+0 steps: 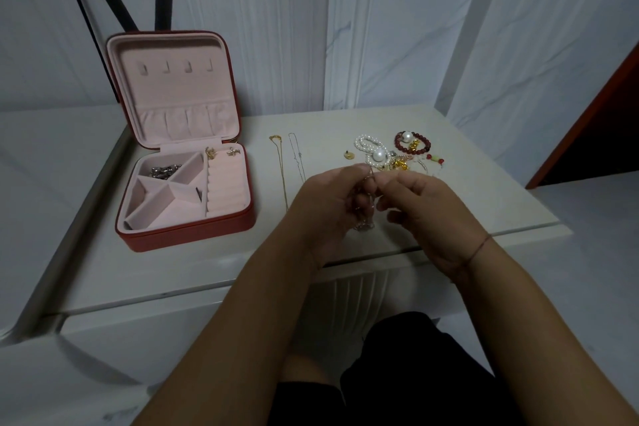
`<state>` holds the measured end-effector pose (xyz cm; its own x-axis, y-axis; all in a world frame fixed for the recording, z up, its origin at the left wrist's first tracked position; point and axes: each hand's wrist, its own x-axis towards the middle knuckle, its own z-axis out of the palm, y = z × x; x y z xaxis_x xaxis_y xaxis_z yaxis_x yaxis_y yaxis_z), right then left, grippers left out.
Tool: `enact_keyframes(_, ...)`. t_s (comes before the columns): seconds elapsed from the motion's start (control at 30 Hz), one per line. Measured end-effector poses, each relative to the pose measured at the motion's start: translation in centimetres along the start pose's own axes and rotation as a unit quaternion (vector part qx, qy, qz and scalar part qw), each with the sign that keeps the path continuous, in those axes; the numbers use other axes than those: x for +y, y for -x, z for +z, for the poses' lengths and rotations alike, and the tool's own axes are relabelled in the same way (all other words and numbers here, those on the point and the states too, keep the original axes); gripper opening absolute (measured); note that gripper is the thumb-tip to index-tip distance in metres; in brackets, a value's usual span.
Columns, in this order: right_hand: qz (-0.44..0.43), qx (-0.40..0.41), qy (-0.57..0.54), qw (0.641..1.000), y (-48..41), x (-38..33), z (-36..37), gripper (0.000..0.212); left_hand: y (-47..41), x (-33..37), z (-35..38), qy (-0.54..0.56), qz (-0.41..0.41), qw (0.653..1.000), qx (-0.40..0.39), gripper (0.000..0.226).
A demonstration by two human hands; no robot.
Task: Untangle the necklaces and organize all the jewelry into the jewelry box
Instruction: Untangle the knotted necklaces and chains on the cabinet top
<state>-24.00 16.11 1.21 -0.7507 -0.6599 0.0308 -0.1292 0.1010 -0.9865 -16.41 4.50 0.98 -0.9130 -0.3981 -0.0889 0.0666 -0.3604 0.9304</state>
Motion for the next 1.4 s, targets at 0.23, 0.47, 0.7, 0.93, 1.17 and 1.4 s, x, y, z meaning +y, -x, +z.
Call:
enact_keyframes(0.23,0.005,-0.025,0.025,0.999,0.2,0.3,-0.2,0.011,-0.1,0.1,-0.6,0.035,-0.009,0.999,-0.020,0.033)
enact_keyframes(0.47,0.017,0.007,-0.058,0.998,-0.2,0.2,-0.5,0.017,-0.1,0.2,-0.9,0.056,-0.001,0.998,-0.002,0.026)
enact_keyframes(0.7,0.005,0.050,-0.044,0.998,-0.1,0.1,-0.1,0.006,-0.3,0.2,-0.6,0.104,-0.015,0.994,-0.025,0.030)
enact_keyframes(0.93,-0.057,0.013,0.020,0.998,1.0,-1.0,0.4,0.006,-0.1,0.2,-0.5,0.101,-0.008,0.994,-0.045,0.028)
enact_keyframes(1.17,-0.066,0.028,0.046,0.996,0.8,-0.7,0.7,0.003,-0.2,0.0,-0.3,0.093,0.004,0.995,-0.019,0.027)
enact_keyframes(1.4,-0.020,0.078,-0.095,0.992,0.1,-0.5,0.1,0.008,-0.1,-0.3,-0.3,0.077,-0.014,0.997,0.014,0.022)
